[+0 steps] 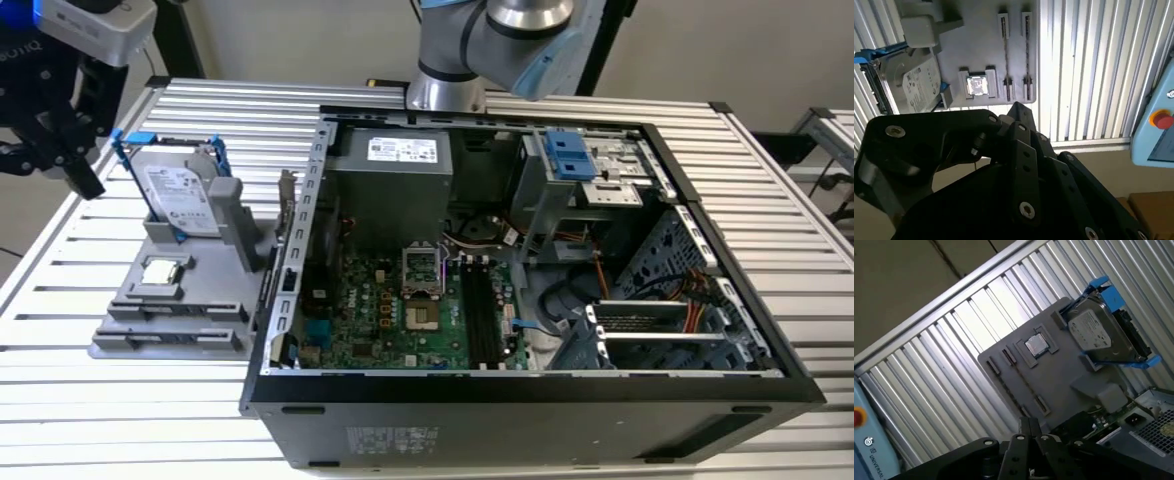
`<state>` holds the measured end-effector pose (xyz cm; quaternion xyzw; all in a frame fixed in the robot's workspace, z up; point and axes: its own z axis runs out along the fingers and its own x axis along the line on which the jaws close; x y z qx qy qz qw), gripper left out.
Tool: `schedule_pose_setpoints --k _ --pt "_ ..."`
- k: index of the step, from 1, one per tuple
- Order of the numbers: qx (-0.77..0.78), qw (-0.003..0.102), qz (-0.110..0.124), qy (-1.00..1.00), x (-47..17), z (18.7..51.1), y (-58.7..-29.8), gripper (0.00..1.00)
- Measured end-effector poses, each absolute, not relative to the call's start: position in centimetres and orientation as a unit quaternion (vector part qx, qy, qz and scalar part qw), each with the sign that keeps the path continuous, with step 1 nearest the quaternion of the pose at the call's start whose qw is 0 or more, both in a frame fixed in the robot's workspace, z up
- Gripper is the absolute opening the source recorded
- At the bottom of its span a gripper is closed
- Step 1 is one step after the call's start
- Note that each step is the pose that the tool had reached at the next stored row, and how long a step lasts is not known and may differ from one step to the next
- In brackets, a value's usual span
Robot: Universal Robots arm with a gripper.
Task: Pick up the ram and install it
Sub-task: 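Pick up the ram and move it above insertion slot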
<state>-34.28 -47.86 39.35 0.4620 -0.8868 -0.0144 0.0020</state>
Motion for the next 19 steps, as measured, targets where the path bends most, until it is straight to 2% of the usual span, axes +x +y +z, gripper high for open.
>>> schedule_pose_setpoints --k 19 --pt "0.577 0.004 -0.014 -0.817 -34.28 39.35 -47.85 0.00"
